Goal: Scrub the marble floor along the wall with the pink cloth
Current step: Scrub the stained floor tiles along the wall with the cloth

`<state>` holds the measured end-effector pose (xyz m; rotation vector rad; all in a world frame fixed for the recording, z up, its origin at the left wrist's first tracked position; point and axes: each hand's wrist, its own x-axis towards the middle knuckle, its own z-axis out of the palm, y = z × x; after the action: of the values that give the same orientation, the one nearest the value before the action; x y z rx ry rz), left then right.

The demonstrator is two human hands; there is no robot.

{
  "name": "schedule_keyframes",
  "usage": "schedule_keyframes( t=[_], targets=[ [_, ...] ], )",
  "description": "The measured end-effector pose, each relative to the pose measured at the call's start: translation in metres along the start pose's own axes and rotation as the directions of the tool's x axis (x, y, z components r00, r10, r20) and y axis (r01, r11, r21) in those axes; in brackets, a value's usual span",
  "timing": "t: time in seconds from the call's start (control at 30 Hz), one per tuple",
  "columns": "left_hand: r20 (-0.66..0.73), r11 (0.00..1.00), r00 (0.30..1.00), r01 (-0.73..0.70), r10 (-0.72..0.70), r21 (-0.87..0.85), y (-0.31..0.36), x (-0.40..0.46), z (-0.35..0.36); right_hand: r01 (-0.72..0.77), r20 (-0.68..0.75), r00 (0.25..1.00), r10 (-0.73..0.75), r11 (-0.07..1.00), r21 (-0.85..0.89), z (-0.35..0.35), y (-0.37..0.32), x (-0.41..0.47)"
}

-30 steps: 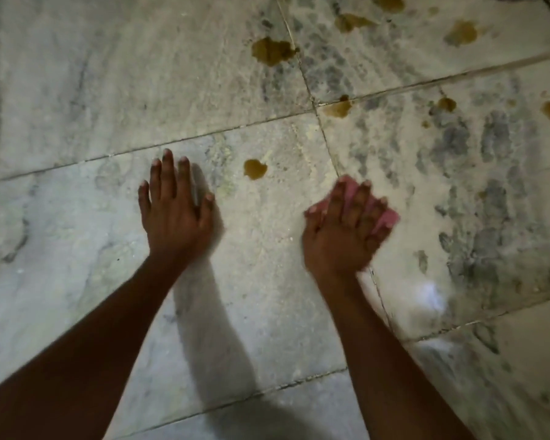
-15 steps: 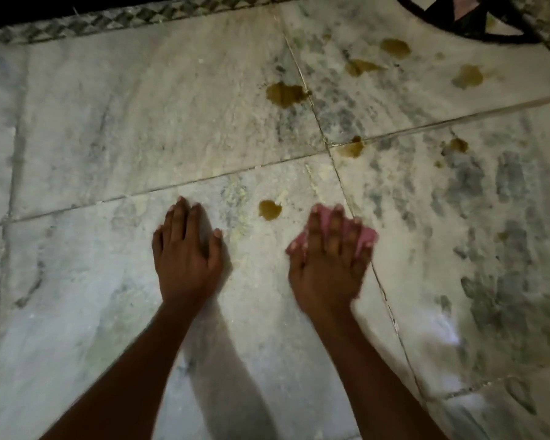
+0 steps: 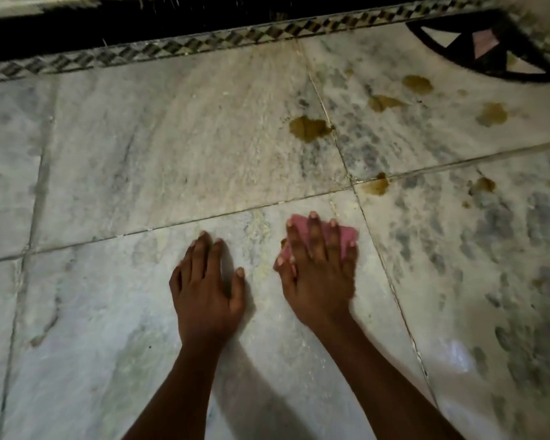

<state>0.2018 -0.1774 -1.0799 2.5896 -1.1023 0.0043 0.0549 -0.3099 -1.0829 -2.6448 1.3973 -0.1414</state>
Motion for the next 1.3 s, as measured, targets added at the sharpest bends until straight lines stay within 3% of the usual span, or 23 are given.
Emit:
schedule_keyframes(
  t=[0.03,0.1,0.17,0.23,0.3,0.33,0.43,0.5,0.57,0.6,0.67,0.73,0.77,0.83,0.9,0.97,1.03,1.1,1.17,1.23,1.3],
  targets=[
    [0.008,1.0,1.0,0.013,-0.013,-0.006,0.001,-0.001,-0.003,0.078,0.027,0.997,-0.078,0.997,0.013,-0.006,0.005,-0.013],
    [0.025,1.0,0.999,0.023,-0.022,-0.015,0.002,0.001,-0.005,0.095,0.073,0.993,-0.097,0.995,0.023,-0.015,0.024,-0.034],
    [0.048,1.0,0.999,0.021,-0.021,-0.013,0.003,0.0,-0.005,-0.08,0.055,0.995,0.08,0.997,0.004,-0.019,0.047,-0.032],
    [0.043,1.0,0.999,0.023,-0.023,-0.003,0.001,-0.001,-0.002,-0.307,-0.006,0.952,0.307,0.952,-0.004,-0.013,0.042,-0.003],
    [0.044,1.0,0.999,0.013,-0.013,-0.002,0.001,0.001,-0.002,-0.4,-0.015,0.916,0.4,0.916,0.028,-0.004,0.016,0.033],
    [0.04,1.0,0.999,0.015,-0.015,-0.004,-0.001,0.0,-0.002,-0.353,0.011,0.936,0.353,0.935,0.034,-0.002,0.002,0.043],
    [0.032,1.0,0.999,0.009,-0.009,0.008,0.002,0.001,-0.003,-0.009,0.013,1.0,0.009,1.0,0.025,0.0,-0.01,0.037],
    [0.04,1.0,0.999,0.018,-0.018,0.003,0.001,0.0,-0.005,0.219,0.074,0.973,-0.22,0.976,0.02,-0.009,0.003,0.003],
    [0.042,1.0,0.999,0.022,-0.022,0.005,0.003,0.002,-0.008,0.284,0.143,0.948,-0.285,0.958,0.029,-0.02,0.026,-0.031],
    [0.048,1.0,0.998,0.028,-0.028,-0.002,0.003,0.003,-0.008,0.236,0.137,0.961,-0.238,0.971,0.033,-0.021,0.041,-0.037],
    [0.047,1.0,0.999,0.027,-0.026,-0.015,0.005,0.002,-0.008,-0.056,0.089,0.995,0.054,0.998,0.016,-0.02,0.06,-0.029],
    [0.043,1.0,0.999,0.025,-0.025,-0.012,0.002,0.002,-0.004,-0.379,0.014,0.926,0.378,0.925,0.021,-0.008,0.047,0.003],
    [0.038,1.0,0.999,0.025,-0.024,-0.01,0.002,0.002,-0.003,-0.46,-0.014,0.887,0.461,0.887,0.043,-0.001,0.034,0.021],
    [0.04,1.0,0.999,0.012,-0.012,0.0,0.001,0.0,-0.003,-0.428,-0.01,0.903,0.43,0.9,0.075,0.004,-0.001,0.045],
    [0.032,1.0,0.999,0.007,-0.007,0.001,0.0,0.001,-0.002,-0.184,-0.004,0.983,0.184,0.982,0.045,0.008,-0.027,0.041],
    [0.047,1.0,0.999,0.015,-0.015,0.004,0.001,0.002,-0.003,0.018,0.037,0.999,-0.019,0.999,0.036,0.0,-0.032,0.011],
    [0.051,1.0,0.999,0.017,-0.017,0.003,0.001,0.002,-0.004,0.077,0.093,0.992,-0.08,0.996,0.036,-0.009,-0.016,-0.029],
    [0.046,1.0,0.999,0.016,-0.016,0.004,0.0,0.002,-0.005,0.025,0.115,0.993,-0.029,0.999,0.033,-0.018,0.014,-0.055],
    [0.036,1.0,0.999,0.011,-0.011,0.0,0.002,0.002,-0.005,-0.121,0.091,0.988,0.121,0.993,0.003,-0.022,0.041,-0.048],
    [0.041,1.0,0.999,0.008,-0.009,0.013,0.0,0.003,-0.002,-0.319,0.051,0.947,0.319,0.948,0.003,-0.013,0.036,-0.013],
    [0.056,0.999,0.998,0.015,-0.017,0.028,-0.002,0.002,-0.001,-0.379,0.042,0.925,0.377,0.924,0.046,-0.002,0.006,0.027]
  ],
)
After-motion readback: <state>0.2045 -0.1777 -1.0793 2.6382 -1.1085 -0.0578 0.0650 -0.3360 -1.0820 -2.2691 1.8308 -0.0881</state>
